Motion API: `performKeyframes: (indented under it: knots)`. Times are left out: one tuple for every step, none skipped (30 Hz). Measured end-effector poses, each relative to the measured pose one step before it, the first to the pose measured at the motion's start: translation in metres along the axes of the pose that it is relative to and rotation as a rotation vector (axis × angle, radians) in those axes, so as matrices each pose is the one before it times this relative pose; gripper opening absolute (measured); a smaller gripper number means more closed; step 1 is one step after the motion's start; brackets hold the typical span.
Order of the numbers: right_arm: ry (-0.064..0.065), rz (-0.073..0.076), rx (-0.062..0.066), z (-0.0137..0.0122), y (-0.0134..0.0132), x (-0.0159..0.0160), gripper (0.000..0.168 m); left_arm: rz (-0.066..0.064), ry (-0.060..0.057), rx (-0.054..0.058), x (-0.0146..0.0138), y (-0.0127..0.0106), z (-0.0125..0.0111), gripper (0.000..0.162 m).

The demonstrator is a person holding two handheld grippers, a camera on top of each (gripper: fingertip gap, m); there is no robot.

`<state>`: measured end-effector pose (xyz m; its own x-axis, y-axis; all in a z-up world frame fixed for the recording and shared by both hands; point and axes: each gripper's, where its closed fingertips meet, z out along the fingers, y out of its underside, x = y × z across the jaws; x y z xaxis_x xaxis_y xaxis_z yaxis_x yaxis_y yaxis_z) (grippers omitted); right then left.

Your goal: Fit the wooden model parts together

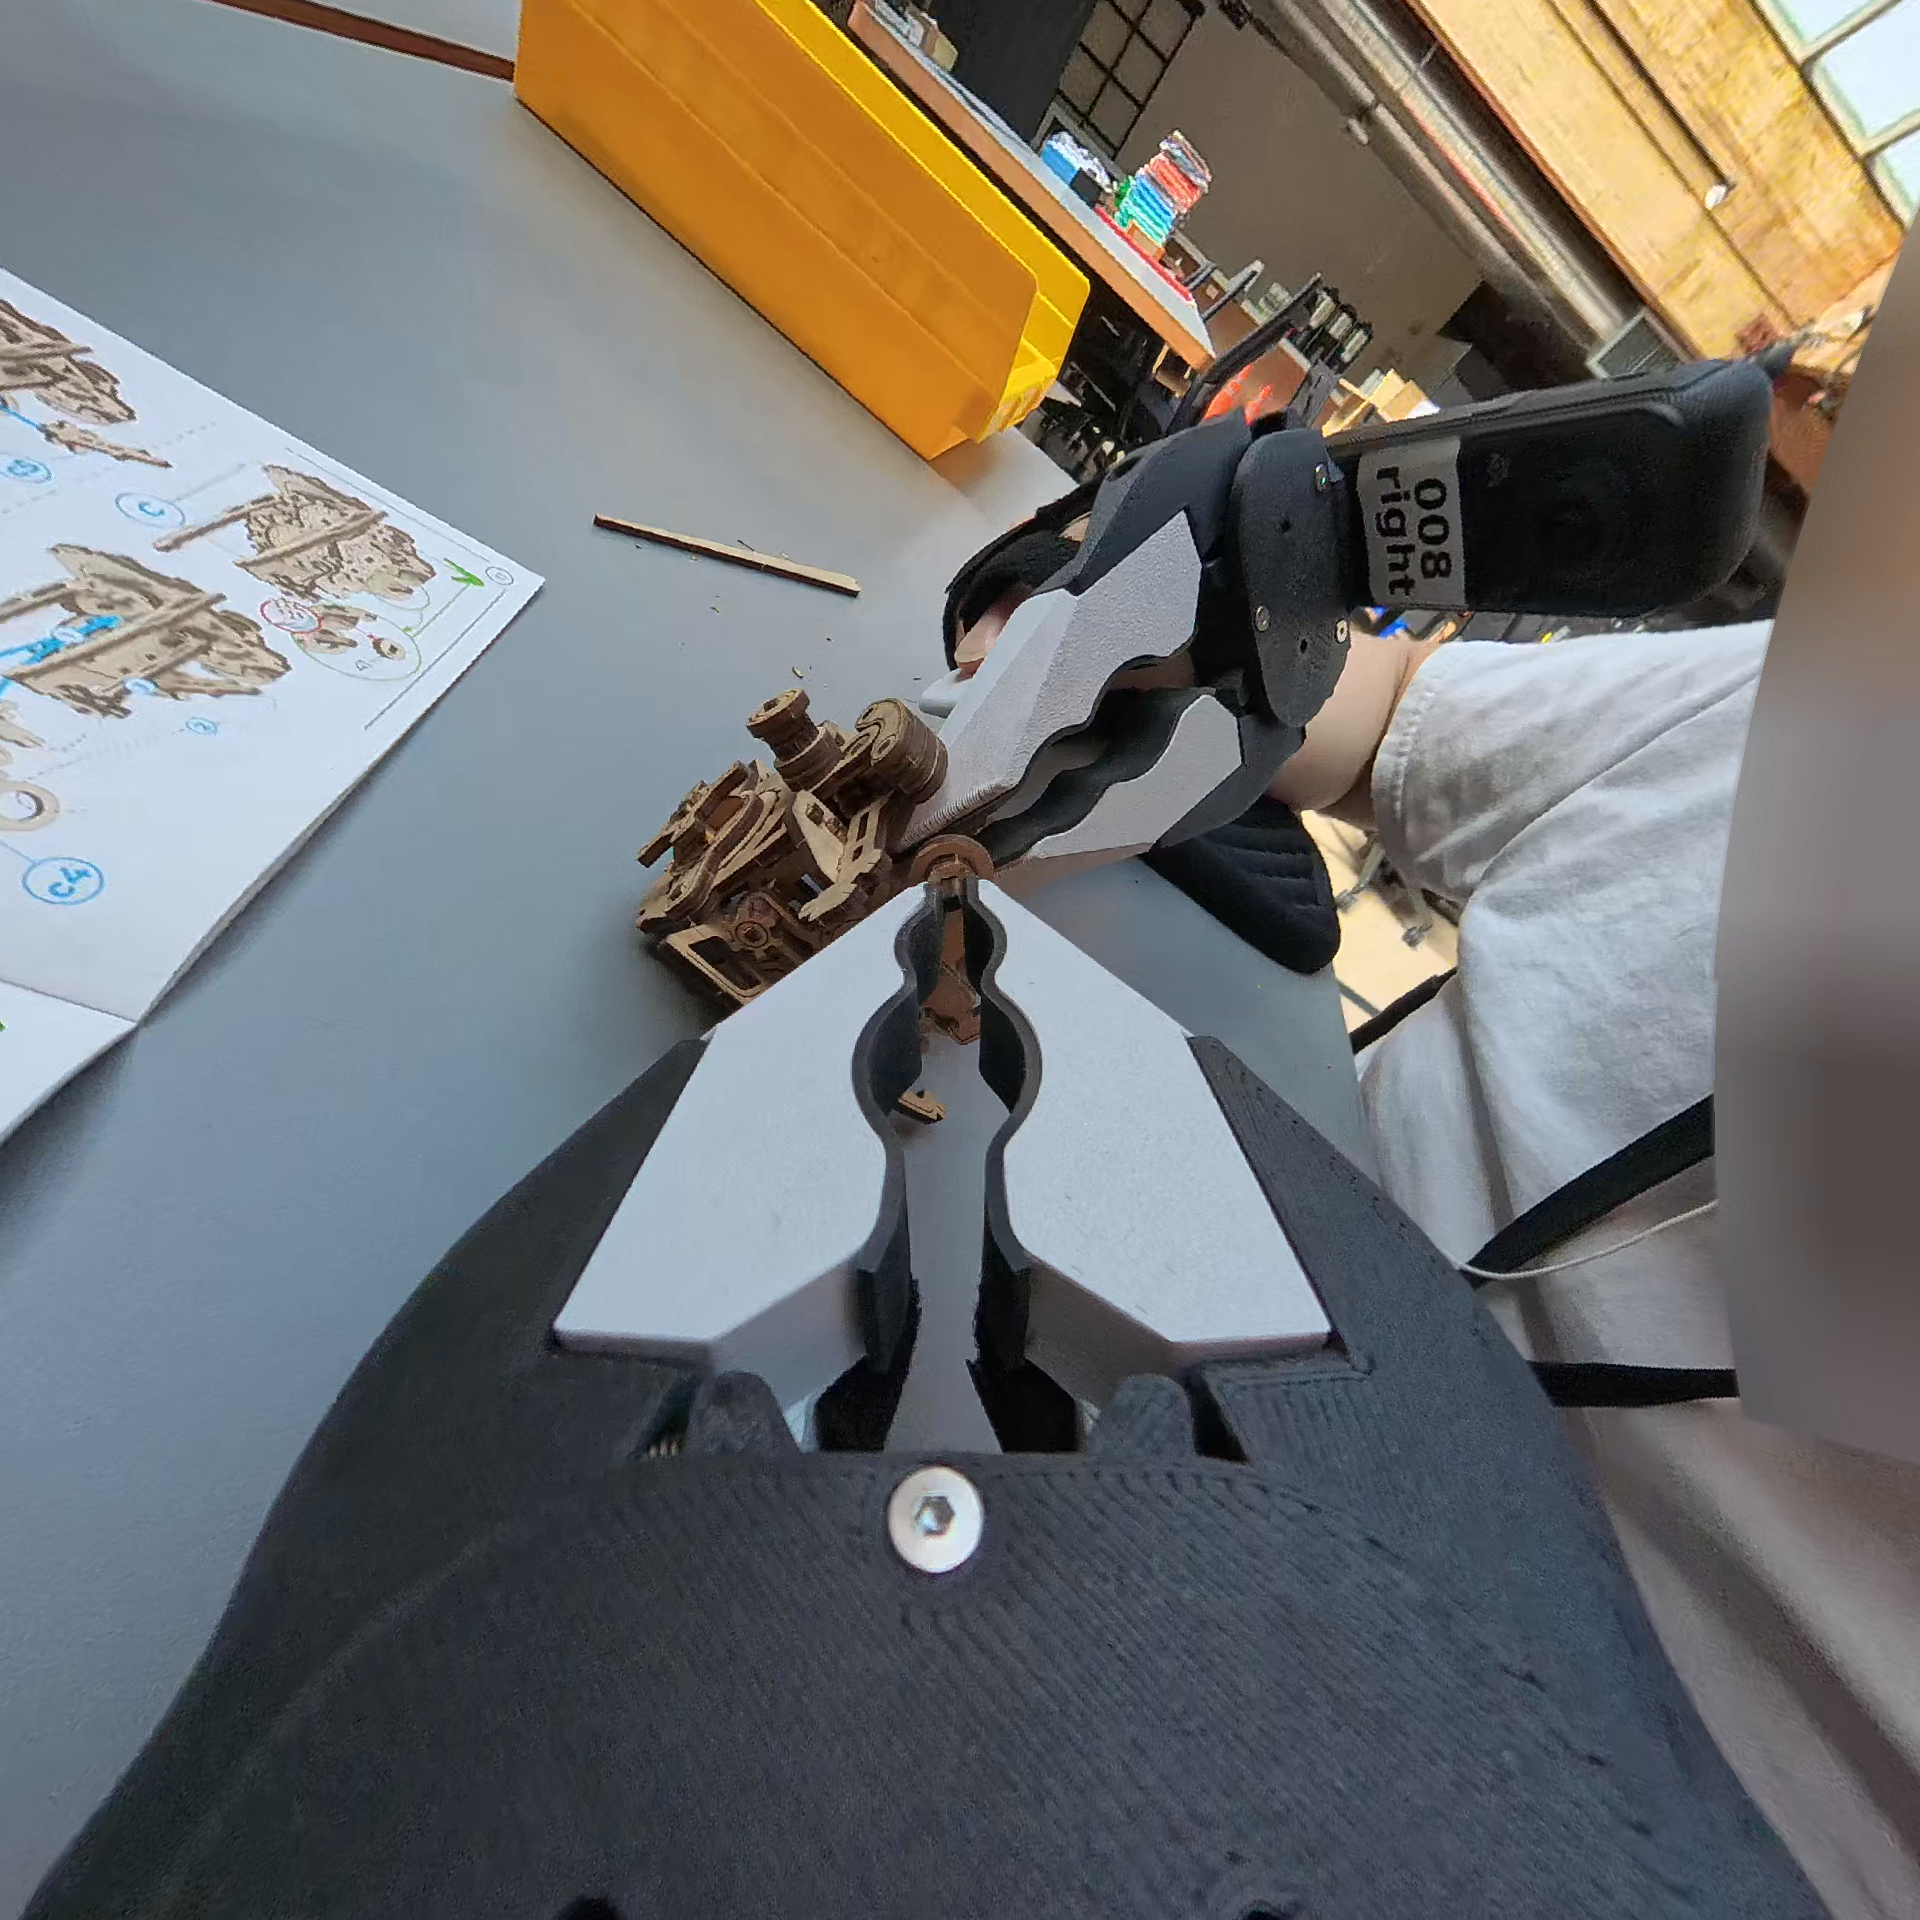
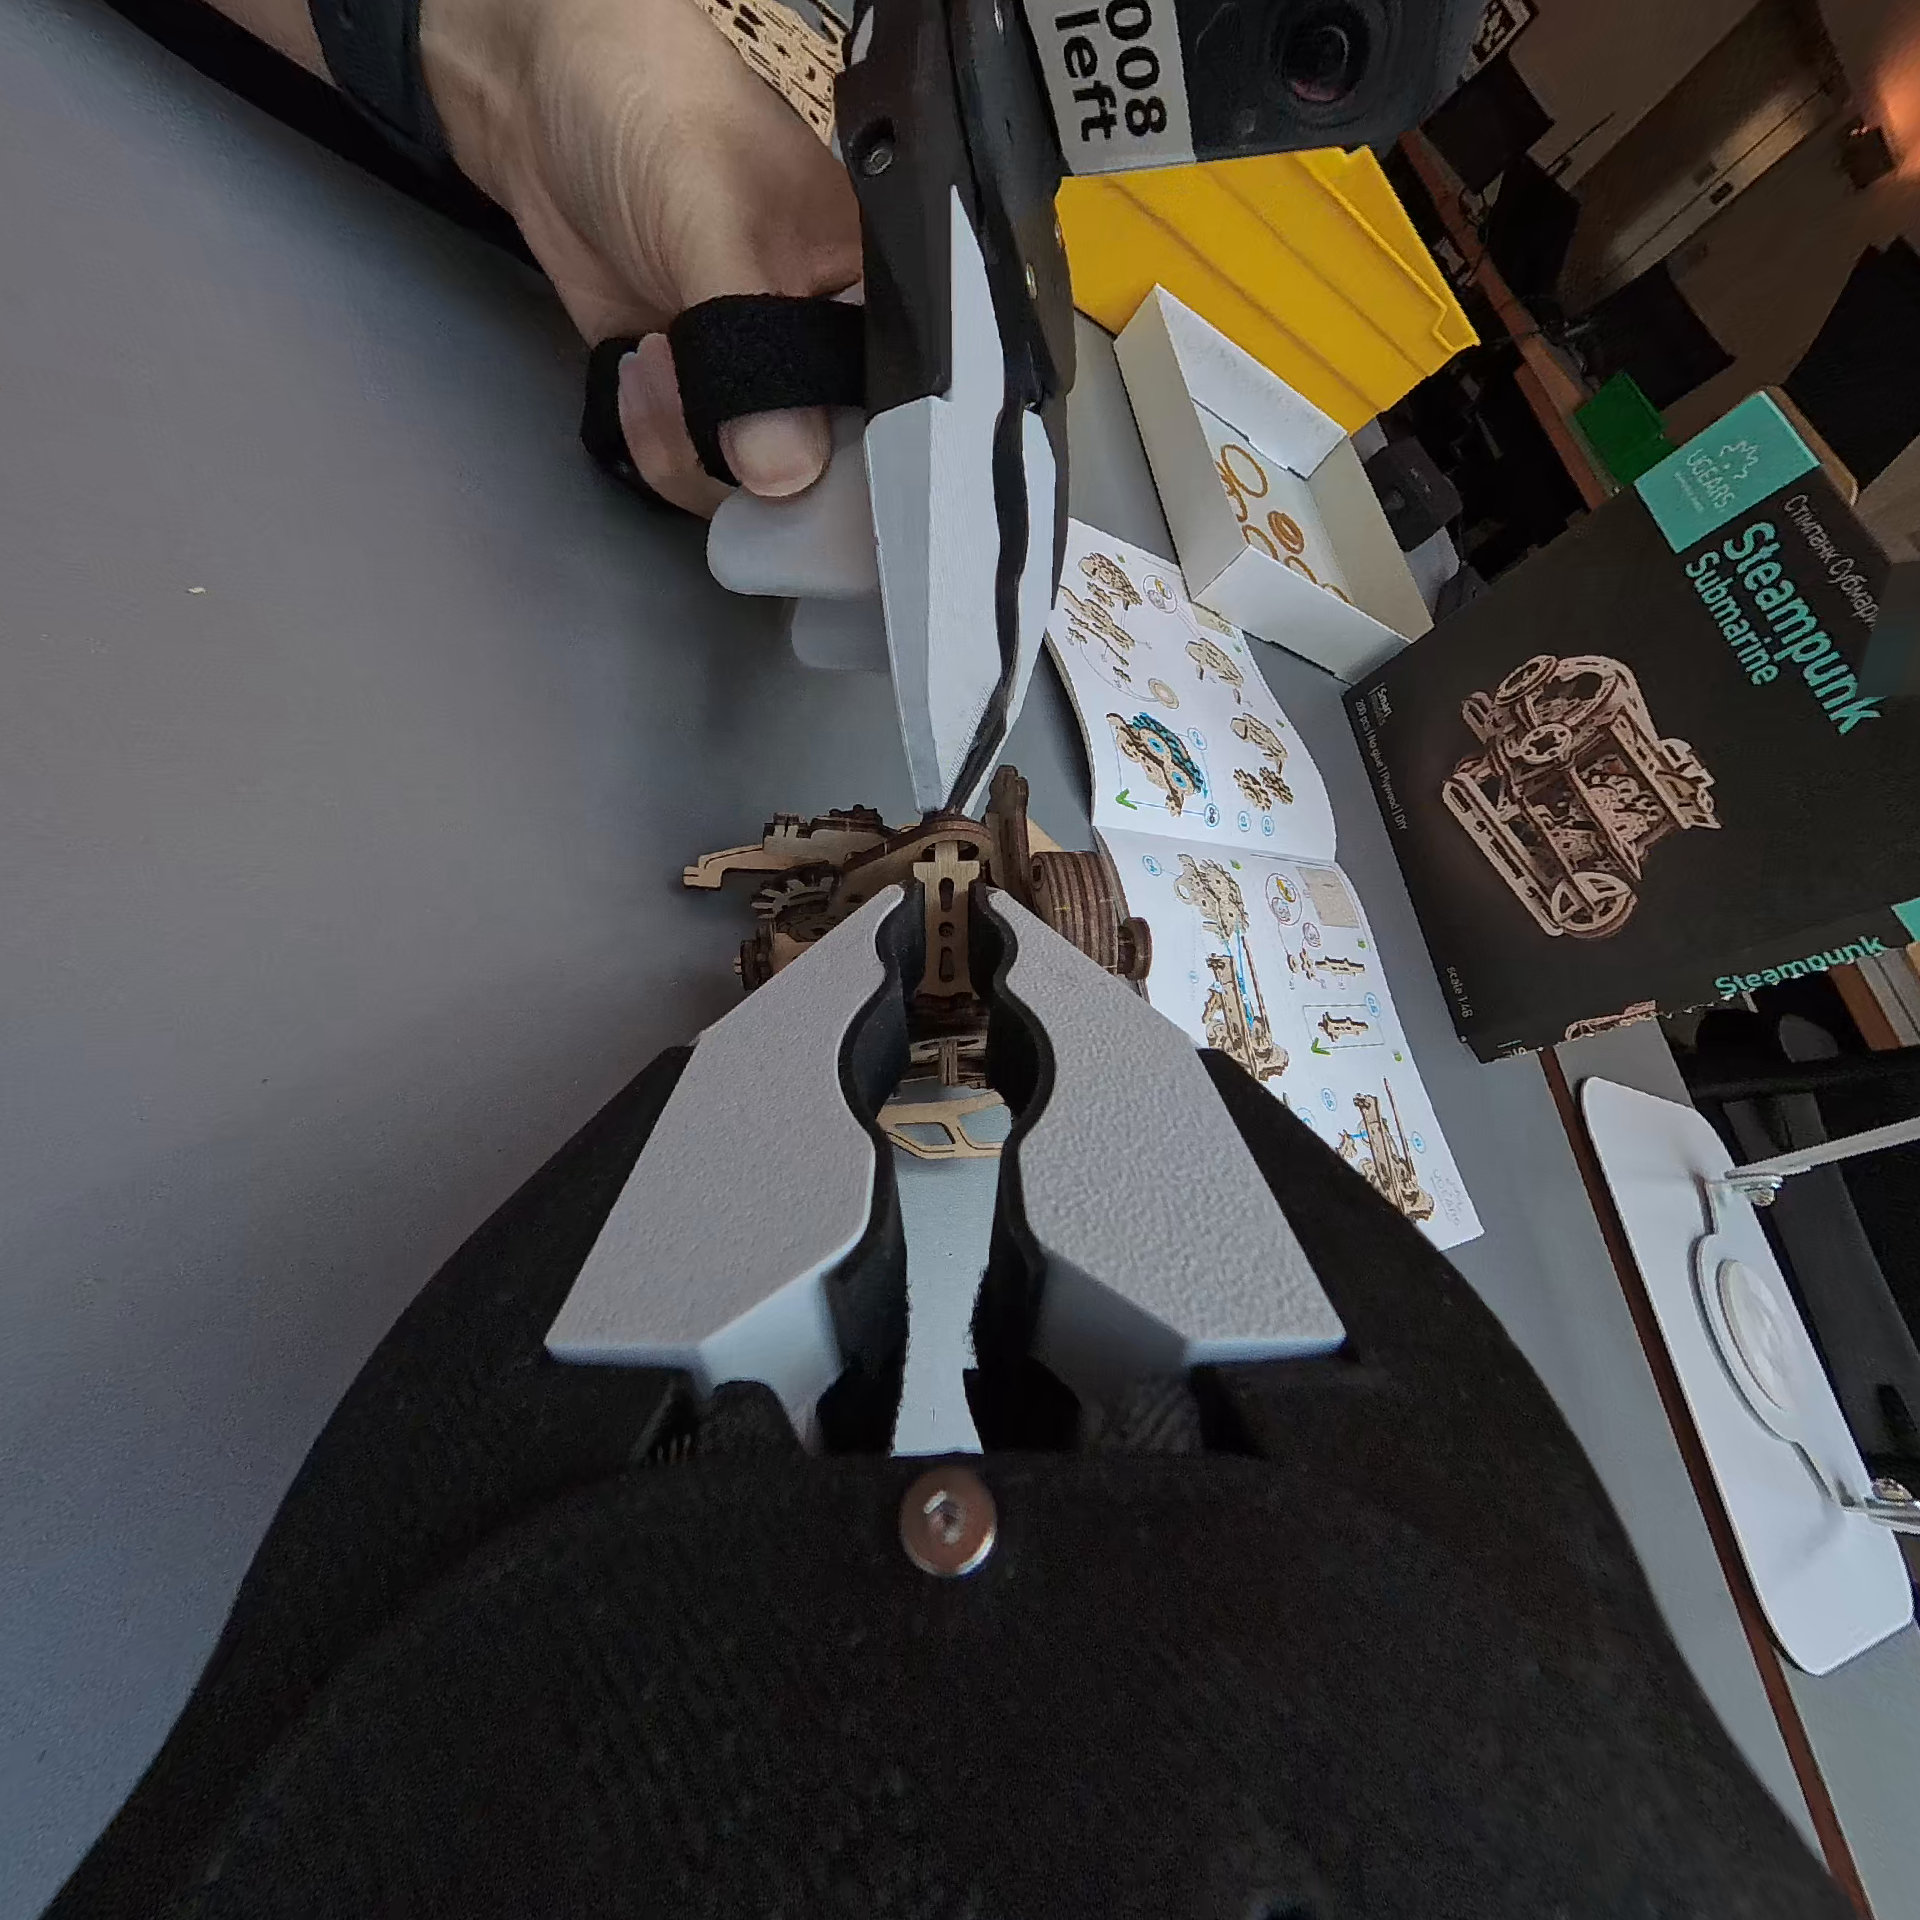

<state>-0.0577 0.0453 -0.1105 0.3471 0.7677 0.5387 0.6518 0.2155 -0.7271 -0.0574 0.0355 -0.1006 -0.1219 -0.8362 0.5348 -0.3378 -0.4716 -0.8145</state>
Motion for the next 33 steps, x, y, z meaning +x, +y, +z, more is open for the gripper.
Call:
performKeyframes:
  knots:
    - [-0.003, 0.0018, 0.0035, -0.00043, -0.0001, 0.00001, 0.006, 0.059, -0.0223, -0.0106, 0.00009, 0.00024, -0.00046, 0.001]
    - [-0.0005, 0.0006, 0.0002, -0.00028, 0.00049, 0.00036, 0.006, 0.0644, -0.0262, -0.0117, -0.00042, 0.00024, -0.00097, 0.001]
    - [-0.003, 0.0015, 0.0006, -0.00017, 0.00031, 0.00005, 0.006, 0.075, -0.0288, -0.0132, -0.00024, 0.00048, -0.00114, 0.001]
    - [-0.0052, 0.0034, 0.0038, -0.00031, -0.00002, -0.00016, 0.006, 0.0898, -0.0337, -0.0115, -0.00017, 0.00014, -0.00128, 0.001]
    - [-0.0089, 0.0066, 0.0051, -0.00016, -0.00016, -0.00057, 0.006, 0.1044, -0.0392, -0.0112, -0.00002, 0.00007, -0.00134, 0.002]
    - [-0.0137, 0.0052, 0.006, -0.00005, -0.00035, -0.00119, 0.006, 0.1065, -0.039, -0.0033, 0.00046, -0.00113, -0.00149, 0.004]
    - [-0.0096, 0.0098, 0.0059, -0.00021, -0.00046, -0.00042, 0.006, 0.0957, -0.0335, 0.0089, 0.00107, -0.00295, -0.00143, 0.004]
    - [-0.0083, 0.0125, 0.0063, -0.00028, -0.00063, 0.00016, 0.006, 0.0747, -0.0305, 0.0111, 0.00059, -0.0029, -0.00112, 0.004]
    - [-0.0116, 0.0107, 0.0067, -0.00037, -0.0006, -0.00028, 0.006, 0.0474, -0.0231, 0.0084, -0.00004, -0.00193, -0.00082, 0.003]
    - [-0.016, 0.0115, 0.0058, -0.00027, -0.00031, -0.00089, 0.006, 0.0272, -0.0042, 0.0017, 0.00126, -0.00053, -0.00029, 0.003]
    - [-0.0113, 0.0115, 0.0039, -0.00025, -0.00009, -0.00011, 0.007, 0.0181, 0.0035, -0.0062, 0.00144, 0.00079, 0.00042, 0.003]
    - [-0.0067, 0.0111, 0.001, -0.00033, 0.00018, 0.00073, 0.007, 0.0178, 0.0075, -0.0097, 0.00182, 0.00176, 0.00073, 0.004]
    - [-0.0105, 0.013, 0.0037, -0.00035, -0.00049, 0.00013, 0.007, 0.0181, 0.0038, -0.0109, 0.00095, 0.0019, 0.00084, 0.005]
    - [-0.0098, 0.0134, 0.0052, 0.00003, -0.00045, 0.00007, 0.007, 0.0186, -0.0081, -0.0068, -0.00083, 0.0009, 0.00069, 0.006]
    - [-0.0031, 0.0088, 0.0022, 0.00006, -0.00017, 0.00062, 0.007, 0.0165, -0.0082, -0.001, -0.0008, -0.00036, 0.00051, 0.007]
    - [-0.0012, 0.0022, -0.0001, 0.00008, -0.00008, 0.00035, 0.007, 0.013, -0.0055, 0.0002, -0.00042, -0.00063, 0.00042, 0.007]
    - [0.0007, -0.0008, -0.0007, 0.00025, -0.00013, 0.00002, 0.007, 0.0127, -0.0003, 0.0012, 0.00076, -0.00076, 0.00034, 0.007]
    - [0.0025, -0.0051, -0.001, 0.00021, 0.00001, -0.00025, 0.007, 0.0128, -0.0023, -0.0036, 0.00043, 0.00012, 0.0006, 0.007]
    - [0.0034, -0.0073, -0.0025, 0.00028, 0.00003, -0.00015, 0.007, 0.0127, -0.0059, -0.0074, -0.00002, 0.00077, 0.0008, 0.006]
    - [0.0014, -0.0043, -0.0017, 0.00039, -0.00014, -0.00044, 0.007, 0.0104, -0.0018, -0.0039, 0.00048, 0.00042, 0.00085, 0.006]
    - [-0.0001, -0.0033, -0.0015, 0.00042, -0.00007, -0.0005, 0.007, 0.0053, -0.0014, -0.0019, 0.00031, 0.00029, 0.00095, 0.005]
    - [0.0021, -0.0052, -0.0011, 0.00035, -0.00017, -0.00024, 0.007, 0.0031, 0.0016, -0.0049, 0.00044, 0.00068, 0.00099, 0.005]
    - [0.0023, -0.0059, -0.0034, 0.00045, 0.00028, -0.00011, 0.007, 0.0024, 0.0015, -0.0045, 0.00025, 0.0006, 0.00098, 0.005]
    - [0.0028, -0.0074, -0.0059, 0.00045, 0.00065, -0.00016, 0.007, 0.0015, 0.0025, -0.002, 0.00041, 0.00042, 0.00078, 0.005]
    - [0.003, -0.0074, -0.0084, 0.00061, 0.00134, -0.00006, 0.007, 0.0007, 0.0027, -0.0043, 0.00033, 0.00087, 0.00075, 0.005]
    - [0.0034, -0.0069, -0.0054, 0.00047, 0.00085, -0.00005, 0.007, 0.002, 0.0018, -0.0032, 0.00009, 0.00092, 0.00036, 0.005]
    - [0.0034, -0.0068, -0.0016, 0.00003, 0.00002, 0.00007, 0.007, 0.0016, 0.0008, 0.0, -0.00015, 0.00017, 0.00003, 0.005]
    - [0.0016, -0.0031, -0.0012, 0.00008, 0.00002, 0.00014, 0.007, 0.0002, 0.0002, -0.0008, 0.00003, 0.00017, 0.00007, 0.005]
    - [-0.0001, 0.0007, -0.0013, 0.00018, 0.00025, 0.00011, 0.007, 0.0002, 0.0002, -0.0011, -0.00012, 0.00033, -0.00005, 0.005]
    - [-0.0008, 0.0019, -0.0003, 0.00024, 0.00013, 0.00017, 0.007, 0.0002, 0.0002, -0.0004, -0.00003, 0.00022, -0.00009, 0.005]
    - [-0.0005, -0.0003, -0.0003, 0.00005, -0.00002, -0.00008, 0.007, -0.0009, 0.0002, 0.0, -0.00011, 0.00002, -0.00013, 0.005]
    - [0.0008, -0.0035, -0.0005, 0.00005, -0.00001, 0.00009, 0.007, -0.0002, 0.0002, -0.0006, 0.00002, 0.00004, 0.00005, 0.005]
    - [0.0015, -0.0033, -0.0014, 0.00012, 0.00005, -0.00002, 0.007, 0.0015, -0.0002, -0.0003, 0.00001, 0.00012, -0.00008, 0.005]
